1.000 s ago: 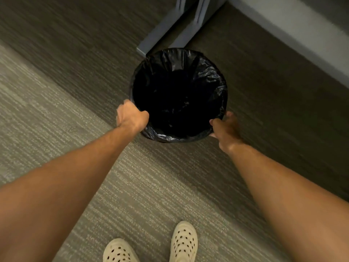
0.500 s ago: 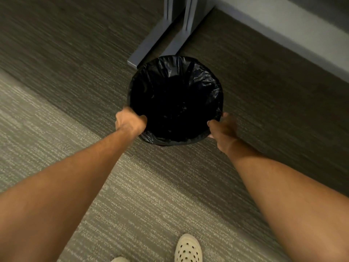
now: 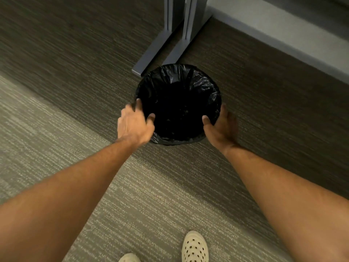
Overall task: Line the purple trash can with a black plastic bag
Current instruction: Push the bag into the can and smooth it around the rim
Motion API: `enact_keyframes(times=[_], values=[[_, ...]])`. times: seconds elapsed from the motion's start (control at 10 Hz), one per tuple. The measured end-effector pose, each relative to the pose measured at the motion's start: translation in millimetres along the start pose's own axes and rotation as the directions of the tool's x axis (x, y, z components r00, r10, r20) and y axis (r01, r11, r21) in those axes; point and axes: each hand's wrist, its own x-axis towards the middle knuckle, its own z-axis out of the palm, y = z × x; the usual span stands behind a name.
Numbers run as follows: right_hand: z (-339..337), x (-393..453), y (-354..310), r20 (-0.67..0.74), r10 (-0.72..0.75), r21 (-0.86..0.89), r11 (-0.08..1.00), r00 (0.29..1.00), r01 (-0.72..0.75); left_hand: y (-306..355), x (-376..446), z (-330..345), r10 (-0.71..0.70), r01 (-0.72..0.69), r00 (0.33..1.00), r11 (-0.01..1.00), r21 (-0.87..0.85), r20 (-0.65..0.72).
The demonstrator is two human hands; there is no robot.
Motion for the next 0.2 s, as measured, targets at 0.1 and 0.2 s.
enact_keyframes(times=[0.1, 0.2], values=[[-15.7, -18.5, -18.0, -0.003, -0.147, -0.195, 0.970, 0.989, 0.144, 15.2, -13.2, -18.0, 0.247, -0.241, 0.968, 0.965, 0.106, -0.052], [-36.0, -39.1, -40.4, -0.045, -0.252, -0.262, 0.937, 0.967, 0.232, 35.4, -30.0, -37.9, 0.412, -0.398, 0.907, 0.906, 0.146, -0.082]])
